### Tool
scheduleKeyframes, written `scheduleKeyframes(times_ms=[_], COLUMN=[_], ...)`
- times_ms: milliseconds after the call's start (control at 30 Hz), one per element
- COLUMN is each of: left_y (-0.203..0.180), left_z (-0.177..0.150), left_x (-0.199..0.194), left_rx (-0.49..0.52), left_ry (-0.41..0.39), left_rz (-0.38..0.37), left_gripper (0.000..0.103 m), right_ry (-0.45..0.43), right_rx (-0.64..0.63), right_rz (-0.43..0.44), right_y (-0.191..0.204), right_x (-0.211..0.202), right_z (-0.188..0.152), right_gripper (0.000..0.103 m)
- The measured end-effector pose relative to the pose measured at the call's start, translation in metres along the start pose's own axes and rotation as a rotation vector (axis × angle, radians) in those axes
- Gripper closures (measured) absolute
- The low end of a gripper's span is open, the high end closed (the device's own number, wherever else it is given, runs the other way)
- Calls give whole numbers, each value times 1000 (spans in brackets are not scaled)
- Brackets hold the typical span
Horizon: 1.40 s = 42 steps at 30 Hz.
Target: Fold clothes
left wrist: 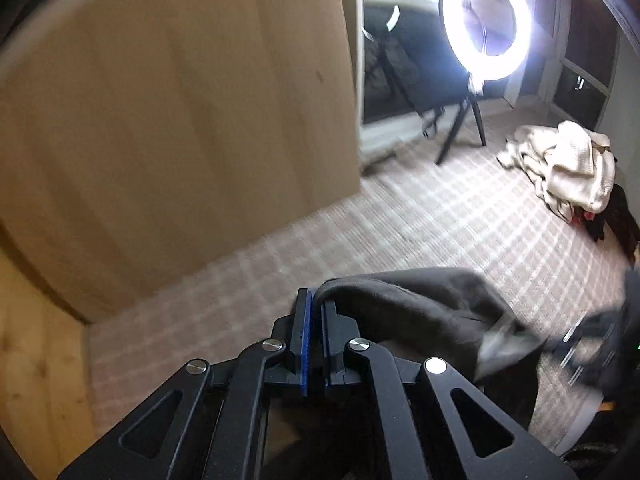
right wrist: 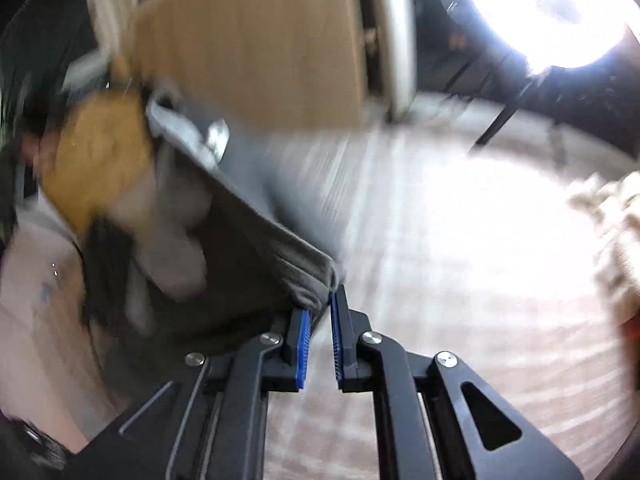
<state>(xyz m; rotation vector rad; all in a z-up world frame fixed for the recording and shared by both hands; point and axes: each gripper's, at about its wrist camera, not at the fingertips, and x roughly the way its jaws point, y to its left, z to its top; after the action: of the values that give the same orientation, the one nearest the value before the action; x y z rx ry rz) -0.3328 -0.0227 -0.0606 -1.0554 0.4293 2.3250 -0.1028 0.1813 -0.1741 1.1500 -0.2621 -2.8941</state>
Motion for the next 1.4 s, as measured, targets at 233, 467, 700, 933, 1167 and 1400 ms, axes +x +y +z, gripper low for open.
scheduleKeyframes(times_ms=[233,467,700,933,1167,1400], left_y=[-14,-47,-114,-226,-300,-322], left_z=[30,45,-1,-30,-48,-61], left_x=[-138,-245,-118,33,95,127], left_rx=[2,61,145,334,526,606], left_ry=[-228,-344,-67,219,346,464], left_rz=[50,88,-106,-285,-329,-349], left_gripper=[103,103,85,70,58,60], right_ry=[-300,-414,-141,150,216,223], right_rx=[-160,-323,-184,101,223,233], right_rz=[-31,-82,-152,-260,-267,-251], right_y=[26,56,-29,-135,-169,-173], right_x=[-160,-261,-182,-121,-116,-113], right_z=[97,124,66,-63,-106,-111], right_gripper=[94,94,94,94,94,94])
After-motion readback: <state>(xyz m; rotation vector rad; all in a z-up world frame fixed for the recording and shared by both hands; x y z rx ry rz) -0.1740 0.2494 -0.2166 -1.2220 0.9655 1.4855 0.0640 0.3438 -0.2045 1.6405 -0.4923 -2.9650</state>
